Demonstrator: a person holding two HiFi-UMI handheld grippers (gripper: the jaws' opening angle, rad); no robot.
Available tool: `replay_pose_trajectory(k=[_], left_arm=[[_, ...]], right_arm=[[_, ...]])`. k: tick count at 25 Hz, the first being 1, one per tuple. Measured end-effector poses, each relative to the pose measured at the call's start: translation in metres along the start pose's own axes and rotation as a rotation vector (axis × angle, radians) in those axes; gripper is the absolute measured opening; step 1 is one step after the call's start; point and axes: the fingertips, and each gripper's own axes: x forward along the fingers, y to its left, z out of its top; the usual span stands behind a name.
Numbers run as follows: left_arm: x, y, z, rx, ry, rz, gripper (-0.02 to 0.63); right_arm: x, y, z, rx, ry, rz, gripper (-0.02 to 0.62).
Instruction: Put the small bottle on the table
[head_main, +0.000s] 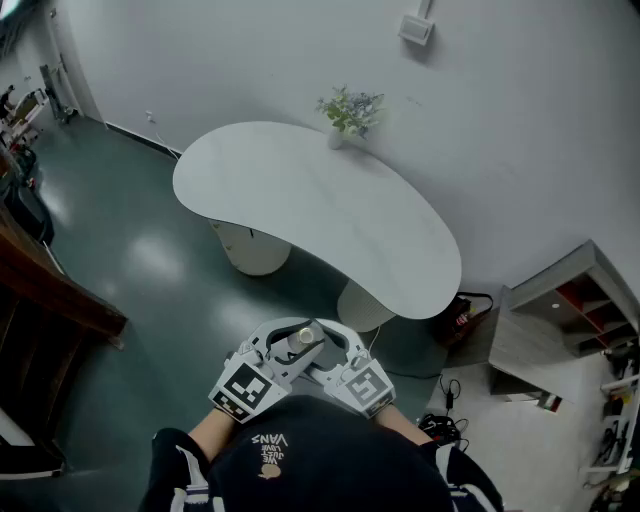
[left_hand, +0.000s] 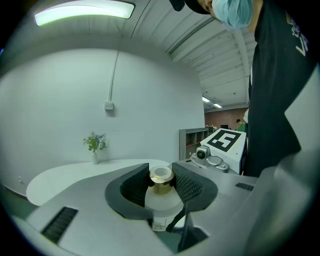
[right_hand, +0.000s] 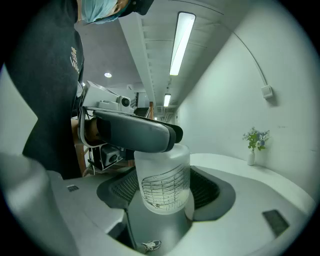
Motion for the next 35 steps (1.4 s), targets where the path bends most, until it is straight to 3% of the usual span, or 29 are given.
replay_pose_trajectory(k=[8, 14, 29, 35], left_arm=[[0.002, 0.005, -0.001, 0.001, 0.007, 0.014, 0.160], [-0.003, 0.036, -0.009, -0.004, 0.010, 0.011, 0.160], [-0.038, 0.218, -0.028, 0.035, 0.013, 0.001, 0.160], [-0.055, 0.272, -0.039, 0.032, 0.013, -0.011, 0.160]], right_arm=[[0.004, -0.002, -0.002, 0.034, -0.013, 0.027, 0.282], [0.035, -0.012, 0.001, 0.038, 0.005, 0.026, 0.282], [0.210, -0.068, 0.042, 0.043, -0.018, 0.003, 0.282], [0.266, -0.077, 0.051, 0.038, -0.018, -0.005, 0.282]])
